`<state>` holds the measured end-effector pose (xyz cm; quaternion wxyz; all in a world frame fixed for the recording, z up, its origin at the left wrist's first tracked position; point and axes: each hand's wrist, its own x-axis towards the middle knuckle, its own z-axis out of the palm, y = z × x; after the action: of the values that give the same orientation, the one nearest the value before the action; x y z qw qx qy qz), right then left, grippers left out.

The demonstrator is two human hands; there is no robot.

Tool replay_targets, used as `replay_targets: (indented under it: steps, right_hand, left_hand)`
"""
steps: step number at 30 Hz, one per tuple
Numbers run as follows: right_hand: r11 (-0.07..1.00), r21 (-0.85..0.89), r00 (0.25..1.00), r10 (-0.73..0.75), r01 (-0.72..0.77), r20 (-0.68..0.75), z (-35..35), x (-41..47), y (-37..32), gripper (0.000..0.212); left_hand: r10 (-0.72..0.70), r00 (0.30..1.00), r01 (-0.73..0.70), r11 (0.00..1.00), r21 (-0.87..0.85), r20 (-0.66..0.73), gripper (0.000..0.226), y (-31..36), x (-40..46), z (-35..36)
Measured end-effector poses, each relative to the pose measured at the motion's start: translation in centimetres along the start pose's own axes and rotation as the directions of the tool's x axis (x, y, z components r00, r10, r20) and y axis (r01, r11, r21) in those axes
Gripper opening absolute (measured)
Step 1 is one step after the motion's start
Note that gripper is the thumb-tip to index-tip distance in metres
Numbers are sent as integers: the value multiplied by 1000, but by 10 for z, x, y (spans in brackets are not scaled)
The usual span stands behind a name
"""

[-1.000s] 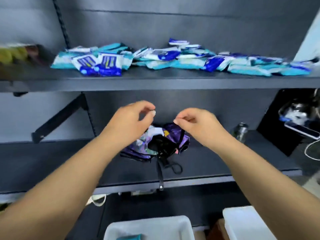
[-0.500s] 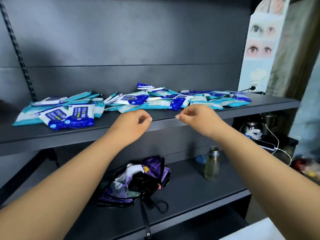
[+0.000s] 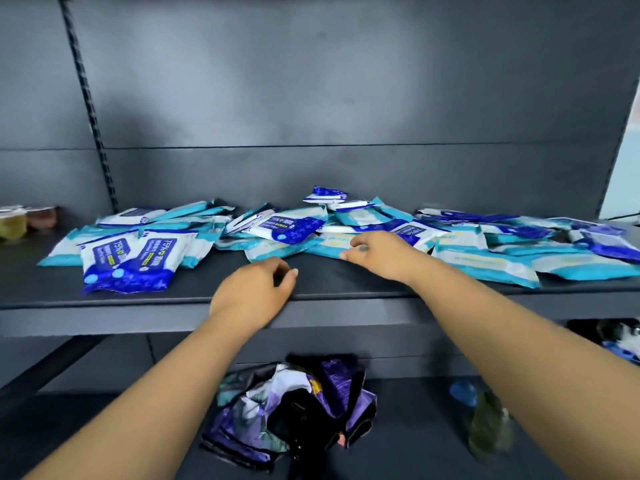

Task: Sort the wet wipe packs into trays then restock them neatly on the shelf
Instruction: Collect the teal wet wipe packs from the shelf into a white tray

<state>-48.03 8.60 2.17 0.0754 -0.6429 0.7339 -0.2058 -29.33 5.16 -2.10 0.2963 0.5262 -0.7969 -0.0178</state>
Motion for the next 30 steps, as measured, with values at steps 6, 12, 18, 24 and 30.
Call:
replay_targets:
  steps: [6, 12, 18, 24, 30]
  right_hand:
    - [974, -227, 999, 24, -17, 27, -2, 58, 8, 47]
    - [940, -333, 995, 93, -77, 30, -3, 75, 10, 66]
    - [947, -294, 982, 161, -126, 99, -2, 77, 10, 86]
    - [998, 26, 994, 60, -63, 92, -11, 68, 12, 54]
    - [994, 103, 1000, 20, -19, -16, -25, 46, 15, 41]
  left_hand:
    - [-51, 999, 52, 997, -55, 16, 27, -1, 2, 1]
    - [-127, 986, 135, 988, -72, 104, 30, -17, 43, -6]
    - [-269, 910, 267, 962, 49, 315, 55, -33, 80, -2]
    - [-225, 919, 215, 974, 67, 323, 24, -26, 65, 3]
    - [-343, 910, 331, 939, 91, 234, 55, -1, 63, -8]
